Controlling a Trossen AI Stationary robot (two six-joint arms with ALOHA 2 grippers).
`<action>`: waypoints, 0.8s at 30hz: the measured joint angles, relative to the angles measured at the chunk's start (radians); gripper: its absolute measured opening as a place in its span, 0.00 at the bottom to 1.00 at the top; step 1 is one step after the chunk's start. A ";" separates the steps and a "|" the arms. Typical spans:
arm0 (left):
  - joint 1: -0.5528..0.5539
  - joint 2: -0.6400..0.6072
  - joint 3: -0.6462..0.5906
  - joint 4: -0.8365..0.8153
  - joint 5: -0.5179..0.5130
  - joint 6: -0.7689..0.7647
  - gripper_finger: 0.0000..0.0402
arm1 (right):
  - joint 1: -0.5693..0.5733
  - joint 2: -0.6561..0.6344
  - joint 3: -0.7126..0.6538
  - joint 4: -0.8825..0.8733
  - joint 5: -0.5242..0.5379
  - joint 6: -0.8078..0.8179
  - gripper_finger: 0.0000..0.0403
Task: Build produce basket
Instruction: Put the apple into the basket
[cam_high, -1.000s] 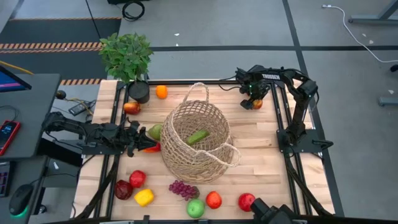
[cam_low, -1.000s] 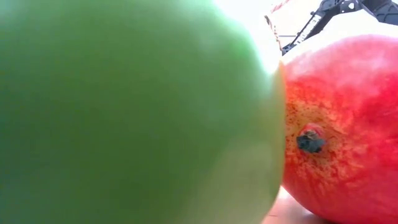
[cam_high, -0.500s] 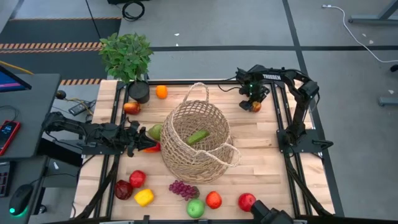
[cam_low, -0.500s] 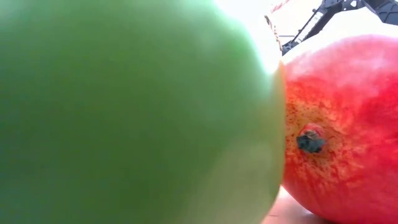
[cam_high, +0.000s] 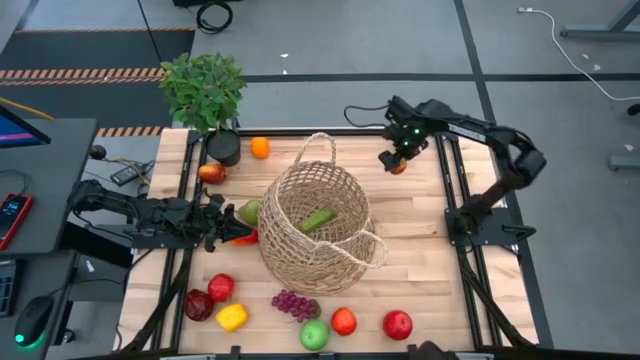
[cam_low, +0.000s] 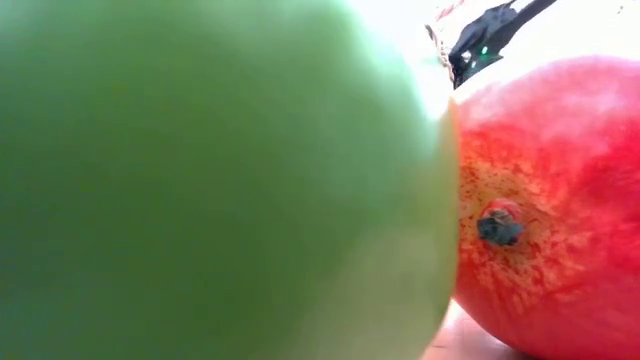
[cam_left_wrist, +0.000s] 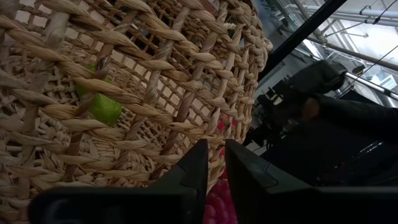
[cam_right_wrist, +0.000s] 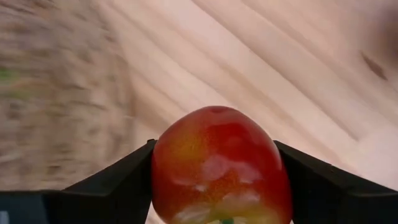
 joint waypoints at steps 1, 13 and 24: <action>0.000 0.000 0.000 0.000 0.000 0.000 0.16 | 0.006 -0.024 0.000 0.010 -0.012 0.010 0.74; 0.000 0.000 0.000 0.000 0.000 -0.001 0.14 | 0.139 -0.267 0.000 0.209 -0.199 0.173 0.74; 0.000 0.000 0.000 0.000 0.000 -0.001 0.14 | 0.302 -0.345 0.000 0.633 -0.352 0.362 0.75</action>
